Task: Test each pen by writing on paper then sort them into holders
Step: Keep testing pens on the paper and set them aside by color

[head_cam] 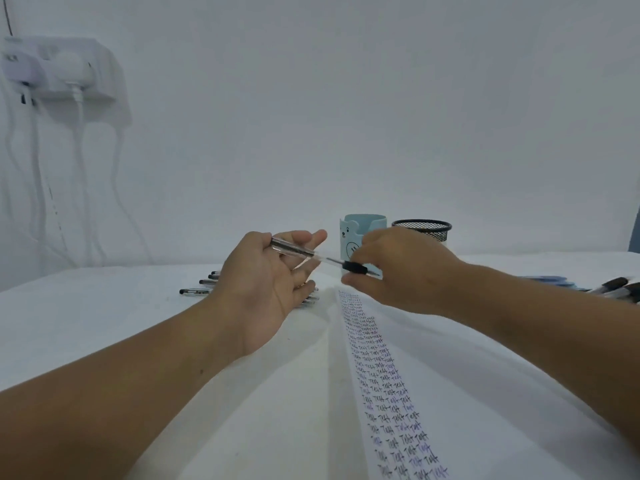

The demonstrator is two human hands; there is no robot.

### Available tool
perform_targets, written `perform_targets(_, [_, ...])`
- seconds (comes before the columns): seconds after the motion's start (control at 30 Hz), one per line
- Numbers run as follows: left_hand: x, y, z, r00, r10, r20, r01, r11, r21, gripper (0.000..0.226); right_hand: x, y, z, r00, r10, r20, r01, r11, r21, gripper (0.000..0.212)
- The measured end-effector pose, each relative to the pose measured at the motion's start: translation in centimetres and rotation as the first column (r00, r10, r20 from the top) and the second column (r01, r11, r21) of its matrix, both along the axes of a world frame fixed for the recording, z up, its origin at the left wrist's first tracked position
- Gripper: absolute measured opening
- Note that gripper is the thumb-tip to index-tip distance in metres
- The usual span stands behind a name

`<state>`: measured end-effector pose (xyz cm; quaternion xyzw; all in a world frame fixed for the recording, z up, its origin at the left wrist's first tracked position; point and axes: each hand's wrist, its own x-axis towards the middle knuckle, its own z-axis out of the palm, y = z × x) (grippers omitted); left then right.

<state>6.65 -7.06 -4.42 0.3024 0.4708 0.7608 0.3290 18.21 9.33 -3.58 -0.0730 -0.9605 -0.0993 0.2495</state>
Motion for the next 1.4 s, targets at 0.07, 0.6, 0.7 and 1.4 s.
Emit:
perform_targets(0.07, [0.1,0.4,-0.4,0.992,0.061,-0.114,-0.071,0.994,-0.082,0.037,0.1,0.8,-1.1,1.000,-0.024,-0.007,0.023,0.997,-0.072,0.022])
perform_targets(0.6, [-1.6,1.0,-3.1,0.228,-0.254,-0.940,-0.355,0.877,-0.324,0.013,-0.5,1.8,-3.3,0.979,-0.025,-0.204,-0.189,0.271,-0.944,0.039])
perform_targets(0.7, [-1.7,0.8,-3.2,0.239,-0.253,-0.938,-0.341,0.882,-0.325,0.013,-0.5,1.7,-3.4,0.982,-0.020,-0.187,-0.165,0.385,-0.908,0.045])
perform_targets(1.4, [-1.5,0.2,-3.0,0.183,-0.357,-0.916,-0.326,0.857,-0.399,0.018,-0.6,1.6,-3.6,0.989,0.016,-0.146,-0.131,0.548,-0.826,0.040])
